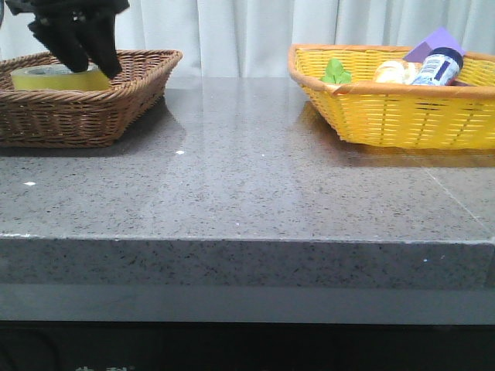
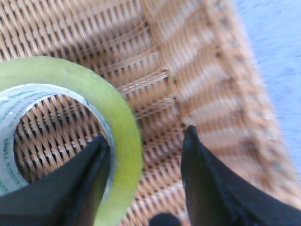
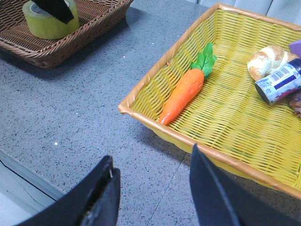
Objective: Transfer tape with both arms
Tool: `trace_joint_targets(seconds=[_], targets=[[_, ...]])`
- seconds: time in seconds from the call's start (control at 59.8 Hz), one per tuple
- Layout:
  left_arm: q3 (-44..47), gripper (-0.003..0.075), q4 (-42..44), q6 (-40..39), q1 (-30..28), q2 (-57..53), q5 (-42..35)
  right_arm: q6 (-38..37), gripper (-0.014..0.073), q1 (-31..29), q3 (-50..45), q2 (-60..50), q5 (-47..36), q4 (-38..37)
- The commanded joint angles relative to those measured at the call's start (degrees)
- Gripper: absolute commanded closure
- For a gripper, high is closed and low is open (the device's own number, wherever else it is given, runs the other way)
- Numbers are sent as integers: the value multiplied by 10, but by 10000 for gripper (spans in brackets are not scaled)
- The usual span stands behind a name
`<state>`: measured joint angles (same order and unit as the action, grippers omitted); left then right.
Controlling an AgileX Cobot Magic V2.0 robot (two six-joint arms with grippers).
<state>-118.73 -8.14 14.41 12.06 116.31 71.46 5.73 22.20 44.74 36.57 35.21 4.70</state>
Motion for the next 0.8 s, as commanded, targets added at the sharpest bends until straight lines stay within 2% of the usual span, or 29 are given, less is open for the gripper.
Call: trace_joint_targets(seconds=[0.0, 0.318, 0.469, 0.636, 0.786], targets=[[-16, 369, -23, -7, 0, -66, 8, 0, 221, -3, 14, -2, -45, 3], [-16, 370, -38, -56, 0, -190, 8, 0, 221, -3, 14, -2, -45, 3], [-5, 373, -82, -67, 15, -263, 8, 0, 221, -3, 14, -2, -45, 3], [83, 373, -82, -66, 74, -364, 4, 0, 221, -3, 14, -2, -45, 3], [211, 373, -77, -66, 135, -466, -51, 0, 221, -3, 14, -2, -45, 3]])
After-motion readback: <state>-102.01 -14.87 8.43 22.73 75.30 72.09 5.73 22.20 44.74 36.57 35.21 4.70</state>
